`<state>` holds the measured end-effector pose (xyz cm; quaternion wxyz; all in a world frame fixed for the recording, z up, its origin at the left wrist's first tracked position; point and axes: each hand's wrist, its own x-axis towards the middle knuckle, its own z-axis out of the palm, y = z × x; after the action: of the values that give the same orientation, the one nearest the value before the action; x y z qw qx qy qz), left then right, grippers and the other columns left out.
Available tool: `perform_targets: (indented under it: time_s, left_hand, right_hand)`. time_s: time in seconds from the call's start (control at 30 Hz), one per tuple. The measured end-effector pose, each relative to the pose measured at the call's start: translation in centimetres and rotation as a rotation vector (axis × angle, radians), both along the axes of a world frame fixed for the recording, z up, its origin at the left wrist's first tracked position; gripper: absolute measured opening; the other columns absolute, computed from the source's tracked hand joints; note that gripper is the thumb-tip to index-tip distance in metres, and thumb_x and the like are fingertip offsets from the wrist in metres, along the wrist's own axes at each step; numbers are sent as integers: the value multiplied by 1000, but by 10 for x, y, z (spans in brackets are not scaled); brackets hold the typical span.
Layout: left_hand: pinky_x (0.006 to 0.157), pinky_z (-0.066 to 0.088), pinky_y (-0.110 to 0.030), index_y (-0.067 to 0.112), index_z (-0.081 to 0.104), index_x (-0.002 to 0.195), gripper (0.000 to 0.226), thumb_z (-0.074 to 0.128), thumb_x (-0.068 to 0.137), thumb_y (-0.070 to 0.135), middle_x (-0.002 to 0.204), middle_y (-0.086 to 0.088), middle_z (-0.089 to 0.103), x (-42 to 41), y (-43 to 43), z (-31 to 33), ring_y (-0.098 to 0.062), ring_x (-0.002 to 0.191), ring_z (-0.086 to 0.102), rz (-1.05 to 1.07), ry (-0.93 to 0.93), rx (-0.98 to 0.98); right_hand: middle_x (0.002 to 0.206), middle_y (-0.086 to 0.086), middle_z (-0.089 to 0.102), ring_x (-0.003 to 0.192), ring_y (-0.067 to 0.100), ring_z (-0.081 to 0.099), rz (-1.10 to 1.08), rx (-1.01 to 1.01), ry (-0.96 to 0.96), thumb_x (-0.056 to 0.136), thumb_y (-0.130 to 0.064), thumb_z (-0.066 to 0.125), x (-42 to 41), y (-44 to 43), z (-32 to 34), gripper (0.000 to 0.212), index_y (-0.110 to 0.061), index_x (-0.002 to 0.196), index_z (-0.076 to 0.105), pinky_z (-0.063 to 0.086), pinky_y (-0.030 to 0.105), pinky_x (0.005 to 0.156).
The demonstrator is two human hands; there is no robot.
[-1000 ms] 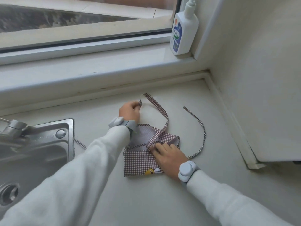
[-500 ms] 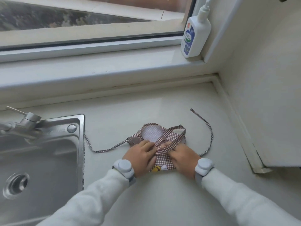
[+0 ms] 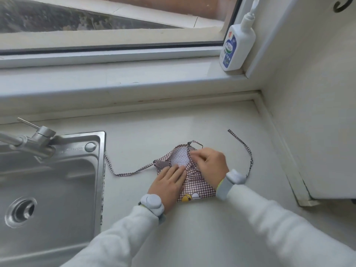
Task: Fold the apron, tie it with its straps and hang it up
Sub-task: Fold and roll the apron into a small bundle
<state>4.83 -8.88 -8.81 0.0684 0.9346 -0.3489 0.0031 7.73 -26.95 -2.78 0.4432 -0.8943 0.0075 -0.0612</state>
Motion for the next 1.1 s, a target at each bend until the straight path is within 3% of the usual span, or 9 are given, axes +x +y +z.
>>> perform_targets:
  time_s: [0.1, 0.2, 0.3, 0.37, 0.43, 0.63, 0.77, 0.9, 1.1]
  left_hand:
    - [106, 26, -36, 10, 57, 126, 43, 41, 89, 24, 134, -6, 57, -7, -1, 6, -24, 124, 53, 118, 176, -107]
    - [112, 22, -36, 5, 40, 139, 55, 45, 84, 10, 142, -10, 47, -12, -3, 11, -22, 133, 41, 252, 313, -290]
    - [113, 29, -41, 14, 33, 144, 61, 39, 83, 18, 144, -9, 44, -14, -5, 12, -24, 135, 38, 186, 302, -226]
    - [109, 35, -46, 16, 43, 139, 54, 37, 87, 28, 143, -13, 45, -15, -3, 4, -29, 133, 42, 83, 264, -89]
    - [109, 35, -46, 17, 46, 138, 50, 37, 90, 32, 145, -13, 43, -16, 1, -4, -29, 134, 40, 54, 221, -37]
    - [111, 29, -45, 18, 42, 140, 52, 38, 91, 34, 147, -9, 40, -15, 2, 2, -25, 137, 37, 59, 244, -17]
    - [119, 7, -30, 16, 9, 149, 78, 56, 87, 24, 155, 4, 20, -15, -4, 9, -10, 144, 16, 230, 410, -240]
    - [116, 22, -38, 12, 14, 147, 91, 68, 74, 15, 149, -7, 37, -16, -8, 10, -22, 136, 37, 162, 320, -204]
    - [103, 39, -47, 8, 47, 135, 53, 54, 83, 16, 146, -15, 40, -18, -8, -6, -36, 129, 42, 96, 157, -72]
  right_hand:
    - [80, 5, 71, 72, 19, 65, 395, -198, -12, 82, -10, 68, -26, 7, -32, 15, -11, 95, 74, 54, 33, 70]
    - [84, 5, 68, 75, 19, 65, 447, -252, 45, 80, -8, 63, -39, 4, -47, 20, -10, 96, 74, 54, 34, 69]
    - [80, -1, 66, 70, 11, 60, 117, -112, -7, 79, -12, 56, -38, 9, -34, 17, -16, 88, 70, 52, 31, 68]
    - [82, -3, 61, 71, 11, 55, -256, -17, 49, 82, -19, 62, -20, 7, -21, 18, -19, 100, 62, 49, 31, 70]
    - [94, -2, 56, 82, 13, 53, -338, -63, 216, 81, -34, 69, 1, 0, -17, 42, -21, 118, 53, 45, 29, 75]
    - [91, -1, 74, 85, 17, 66, -37, -219, 275, 81, -19, 72, 14, 1, -31, 10, -19, 89, 77, 52, 28, 81]
    - [70, 1, 63, 57, 19, 61, 289, -606, -16, 68, -6, 77, -11, 0, -42, 13, -16, 73, 72, 48, 25, 47]
    - [68, 4, 54, 52, 19, 53, 571, -807, -179, 71, -4, 53, -25, -1, -42, 13, -10, 67, 63, 39, 25, 32]
    - [94, 4, 66, 83, 22, 64, 527, -416, -62, 75, -14, 41, -18, -20, -34, 35, -11, 89, 73, 56, 33, 67]
